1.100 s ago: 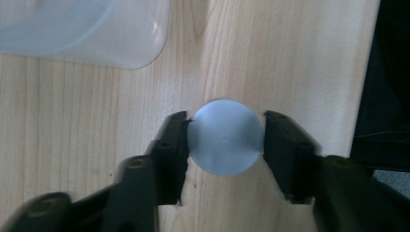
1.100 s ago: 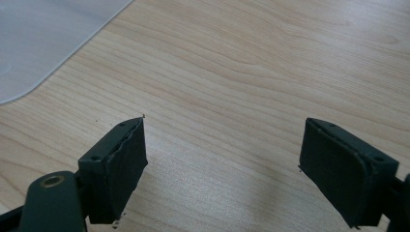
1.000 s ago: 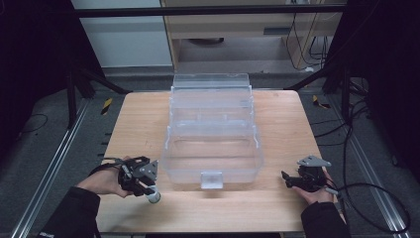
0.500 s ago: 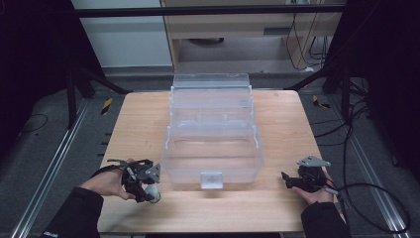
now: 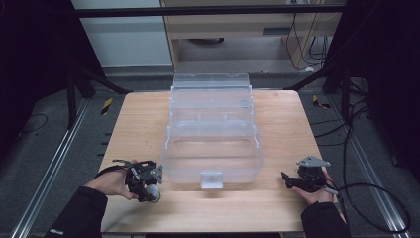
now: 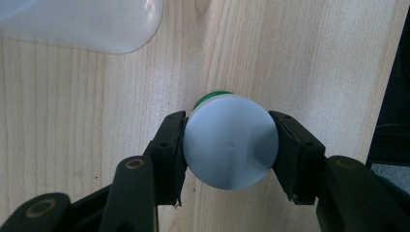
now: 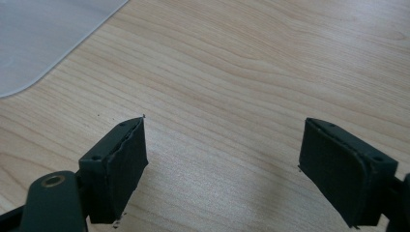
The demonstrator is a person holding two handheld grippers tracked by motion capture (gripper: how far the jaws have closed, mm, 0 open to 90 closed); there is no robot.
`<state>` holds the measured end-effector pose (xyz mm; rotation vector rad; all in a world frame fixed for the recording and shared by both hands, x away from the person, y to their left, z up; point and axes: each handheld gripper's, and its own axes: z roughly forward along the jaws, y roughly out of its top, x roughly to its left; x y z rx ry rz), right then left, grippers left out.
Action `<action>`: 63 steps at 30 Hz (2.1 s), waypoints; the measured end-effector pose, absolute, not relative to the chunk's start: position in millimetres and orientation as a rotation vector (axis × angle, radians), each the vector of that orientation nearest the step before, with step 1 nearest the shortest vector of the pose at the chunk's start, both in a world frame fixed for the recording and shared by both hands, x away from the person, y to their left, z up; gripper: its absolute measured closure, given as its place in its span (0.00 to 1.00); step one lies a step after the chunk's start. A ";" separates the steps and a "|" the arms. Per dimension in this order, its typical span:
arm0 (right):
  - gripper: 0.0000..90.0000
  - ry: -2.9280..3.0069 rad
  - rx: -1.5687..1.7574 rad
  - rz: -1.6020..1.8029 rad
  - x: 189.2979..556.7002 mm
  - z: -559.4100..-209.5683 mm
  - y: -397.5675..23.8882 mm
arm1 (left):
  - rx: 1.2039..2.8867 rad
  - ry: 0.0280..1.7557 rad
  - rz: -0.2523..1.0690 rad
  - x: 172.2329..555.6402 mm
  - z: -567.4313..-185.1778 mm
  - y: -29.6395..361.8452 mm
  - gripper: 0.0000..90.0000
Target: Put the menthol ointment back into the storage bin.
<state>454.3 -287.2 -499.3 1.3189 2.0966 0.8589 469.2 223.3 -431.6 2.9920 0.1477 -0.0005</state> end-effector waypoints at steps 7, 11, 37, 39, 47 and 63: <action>0.19 2.105 1.314 0.854 453.6 -499.3 -287.2 | 2.975 0.141 0.013 465.7 -415.0 224.9 0.56; 0.19 2.102 1.322 0.853 454.0 -499.3 -287.7 | 2.958 0.154 0.055 465.0 -397.7 230.3 0.56; 0.19 2.094 1.321 0.855 453.0 -498.3 -288.6 | 2.900 0.168 0.188 481.6 -310.1 225.8 0.56; 0.19 2.094 1.324 0.857 452.6 -498.1 -288.8 | 2.898 0.165 0.189 484.8 -305.9 223.4 0.56; 0.19 2.096 1.329 0.863 453.0 -498.7 -288.1 | 2.880 0.161 0.188 492.1 -291.7 216.2 0.56; 0.19 2.091 1.320 0.877 454.0 -498.7 -288.4 | 2.895 0.136 0.161 512.9 -303.1 189.8 0.56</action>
